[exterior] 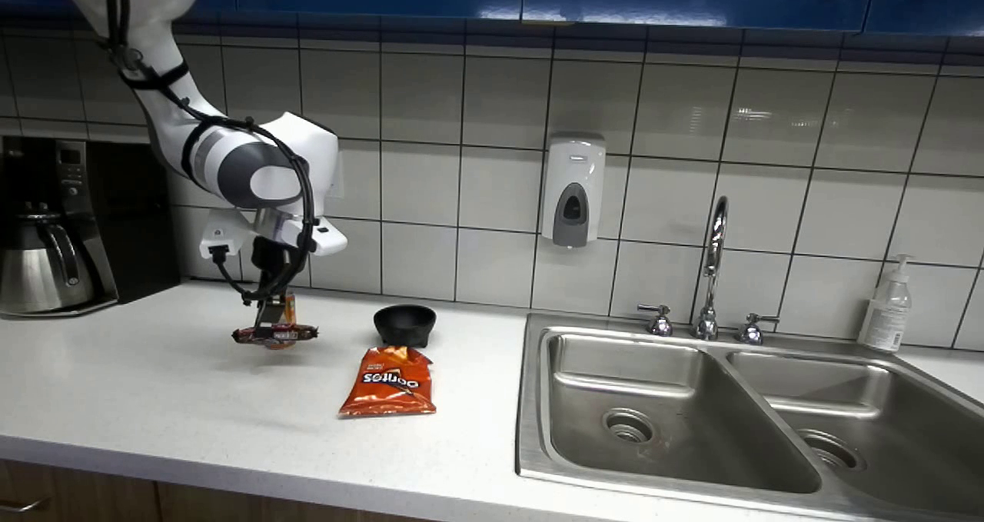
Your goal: Put the chocolate bar inside the black bowl
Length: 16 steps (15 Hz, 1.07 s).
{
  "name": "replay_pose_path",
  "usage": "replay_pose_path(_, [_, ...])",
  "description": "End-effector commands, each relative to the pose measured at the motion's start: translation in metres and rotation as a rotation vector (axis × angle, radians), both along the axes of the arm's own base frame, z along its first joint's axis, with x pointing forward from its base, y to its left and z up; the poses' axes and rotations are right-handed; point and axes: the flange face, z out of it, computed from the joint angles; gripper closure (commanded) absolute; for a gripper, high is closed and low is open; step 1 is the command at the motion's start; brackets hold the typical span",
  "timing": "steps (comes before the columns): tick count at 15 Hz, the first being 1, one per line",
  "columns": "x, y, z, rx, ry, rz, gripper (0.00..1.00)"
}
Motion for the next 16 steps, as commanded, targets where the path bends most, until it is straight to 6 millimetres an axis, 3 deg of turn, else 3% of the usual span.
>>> replay_pose_path(1, [-0.017,-0.007,0.023,-0.007,-0.049,0.003,0.95])
replay_pose_path(8, [-0.02,-0.031,0.043,-0.006,-0.077,-0.001,0.95])
replay_pose_path(16, [-0.012,-0.088,0.06,-0.002,-0.11,0.043,0.95])
